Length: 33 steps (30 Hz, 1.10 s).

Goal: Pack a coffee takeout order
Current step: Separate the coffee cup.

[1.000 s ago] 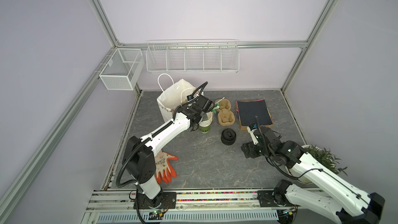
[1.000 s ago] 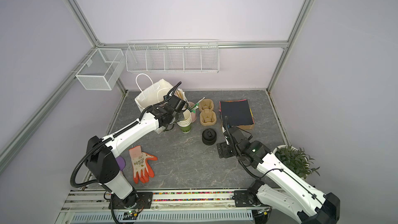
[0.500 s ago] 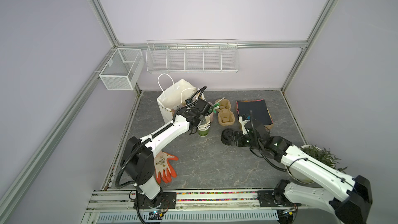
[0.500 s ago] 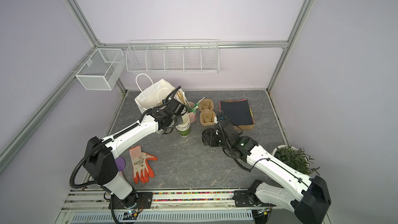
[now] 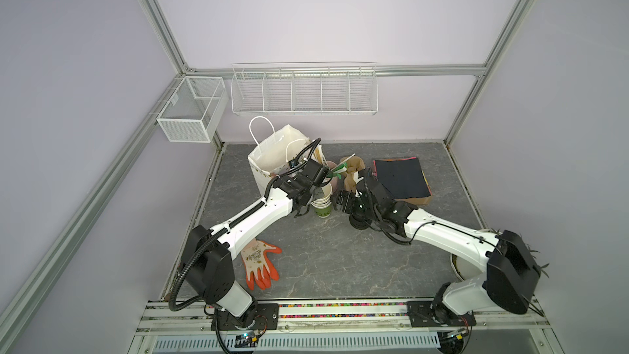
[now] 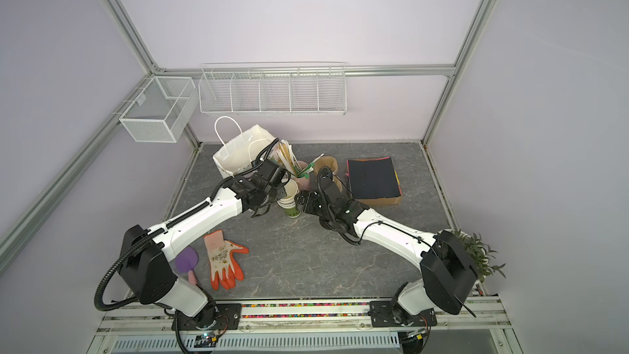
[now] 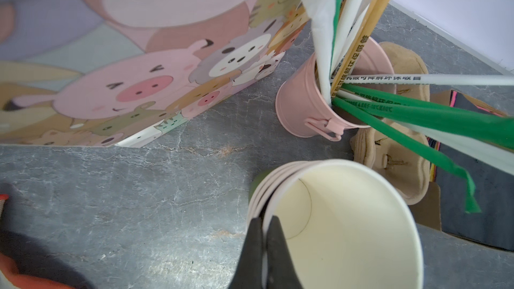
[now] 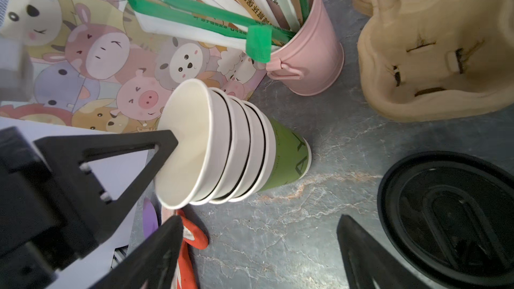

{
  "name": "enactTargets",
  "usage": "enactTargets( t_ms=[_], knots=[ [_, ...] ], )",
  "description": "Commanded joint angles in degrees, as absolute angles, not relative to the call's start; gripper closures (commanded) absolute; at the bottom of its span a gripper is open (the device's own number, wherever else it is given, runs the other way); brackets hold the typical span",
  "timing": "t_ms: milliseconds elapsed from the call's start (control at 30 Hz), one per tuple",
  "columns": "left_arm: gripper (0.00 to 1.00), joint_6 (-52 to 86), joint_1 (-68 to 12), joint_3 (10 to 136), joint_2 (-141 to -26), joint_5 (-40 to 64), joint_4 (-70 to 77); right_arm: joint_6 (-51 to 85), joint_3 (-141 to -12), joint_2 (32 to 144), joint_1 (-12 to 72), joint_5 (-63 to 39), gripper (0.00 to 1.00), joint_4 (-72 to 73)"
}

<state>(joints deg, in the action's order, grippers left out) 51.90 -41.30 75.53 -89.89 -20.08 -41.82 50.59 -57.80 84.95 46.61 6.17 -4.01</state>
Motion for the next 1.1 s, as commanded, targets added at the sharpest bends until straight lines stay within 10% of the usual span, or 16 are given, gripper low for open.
enactTargets(
  t_ms=[0, 1067],
  knots=[
    [1.00, 53.53, -41.13, 75.04, -88.51, -21.04, -41.08, 53.00, -58.08, 85.81, 46.93, 6.73, 0.10, 0.75],
    [1.00, 55.51, -38.06, 74.48, -89.52, -19.68, -39.90, 53.79, -53.88, 92.55, 47.20, 3.75, 0.10, 17.25]
  ],
)
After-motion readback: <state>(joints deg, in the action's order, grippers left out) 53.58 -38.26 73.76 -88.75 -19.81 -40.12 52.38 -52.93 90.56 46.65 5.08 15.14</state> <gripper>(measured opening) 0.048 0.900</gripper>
